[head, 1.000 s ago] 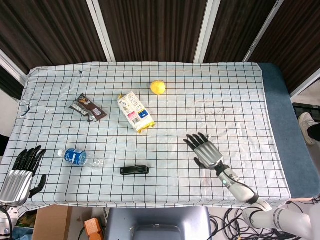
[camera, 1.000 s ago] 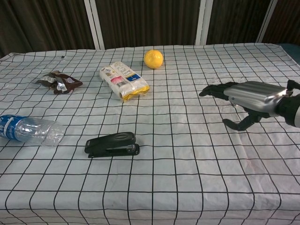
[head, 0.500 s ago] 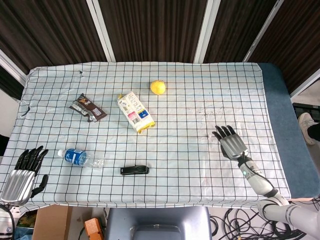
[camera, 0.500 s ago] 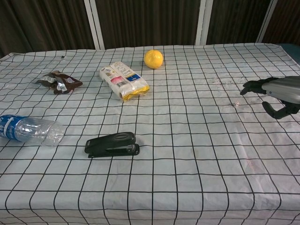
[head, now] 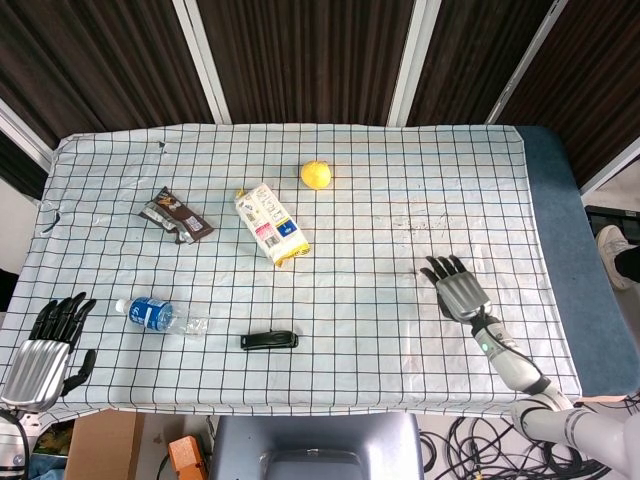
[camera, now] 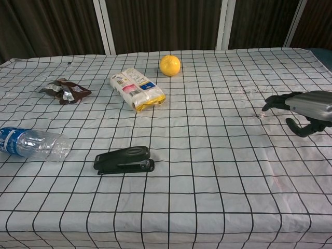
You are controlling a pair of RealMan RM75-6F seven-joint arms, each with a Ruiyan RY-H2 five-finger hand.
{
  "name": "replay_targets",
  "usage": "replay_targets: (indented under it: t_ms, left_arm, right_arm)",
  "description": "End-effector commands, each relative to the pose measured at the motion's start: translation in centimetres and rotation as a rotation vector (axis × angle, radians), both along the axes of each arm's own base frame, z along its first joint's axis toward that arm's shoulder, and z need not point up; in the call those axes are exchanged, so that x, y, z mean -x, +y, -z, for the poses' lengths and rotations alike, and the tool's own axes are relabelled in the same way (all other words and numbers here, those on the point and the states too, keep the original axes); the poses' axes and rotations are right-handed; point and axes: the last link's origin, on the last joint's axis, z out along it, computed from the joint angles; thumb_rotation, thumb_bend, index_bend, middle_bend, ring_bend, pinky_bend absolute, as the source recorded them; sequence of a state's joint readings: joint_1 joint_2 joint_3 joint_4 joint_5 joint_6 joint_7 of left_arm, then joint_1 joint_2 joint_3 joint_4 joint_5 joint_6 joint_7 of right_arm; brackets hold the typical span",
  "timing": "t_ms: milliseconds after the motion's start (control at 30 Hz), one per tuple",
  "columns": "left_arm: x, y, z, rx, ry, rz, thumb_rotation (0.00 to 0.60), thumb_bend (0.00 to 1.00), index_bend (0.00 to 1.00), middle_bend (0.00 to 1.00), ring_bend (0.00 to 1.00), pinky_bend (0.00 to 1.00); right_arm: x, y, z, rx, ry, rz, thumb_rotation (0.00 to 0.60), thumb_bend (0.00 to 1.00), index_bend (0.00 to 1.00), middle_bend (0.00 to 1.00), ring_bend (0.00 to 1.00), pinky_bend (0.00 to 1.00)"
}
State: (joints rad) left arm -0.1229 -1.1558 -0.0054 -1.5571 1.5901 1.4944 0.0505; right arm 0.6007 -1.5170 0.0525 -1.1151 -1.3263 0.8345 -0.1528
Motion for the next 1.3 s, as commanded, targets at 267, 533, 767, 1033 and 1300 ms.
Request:
replay_targets:
  t_ms: [267,533,767,1033,1300]
  left_arm:
    - [0.1,0.0,-0.1,0.001,-0.001,-0.003,0.600,0.49,0.00,0.00,0.00,0.06]
    - [0.0,0.0,0.0,0.005,-0.003,-0.002,0.600,0.49,0.00,0.00,0.00,0.06]
    - [0.0,-0.1,0.0,0.007,-0.003,-0.001,0.600,0.49,0.00,0.00,0.00,0.06]
    - [0.0,-0.2,-0.2,0.008,-0.014,0.006,0.600,0.49,0.00,0.00,0.00,0.06]
    - [0.0,-0.4,-0.2,0.001,-0.013,0.013,0.600,0.49,0.00,0.00,0.00,0.06]
  right_arm:
    - [0.0,-0.1,0.4,-0.005,0.010,0.008,0.600,0.76,0.12,0.00,0.00,0.00]
    - [0.5,0.0,0.4,-0.012,0.026,0.030,0.600,0.76,0.12,0.00,0.00,0.00]
    - [1.4,-0.2,-0.1,0.002,0.041,0.054,0.600,0.76,0.11,0.00,0.00,0.00]
    - [1.4,0.5,-2.5,0.077,0.001,0.019,0.600,0.76,0.11,0.00,0.00,0.00]
    - [1.0,9.2,-9.9,0.279,-0.099,-0.073,0.600,0.62,0.00,0.00,0.00,0.00]
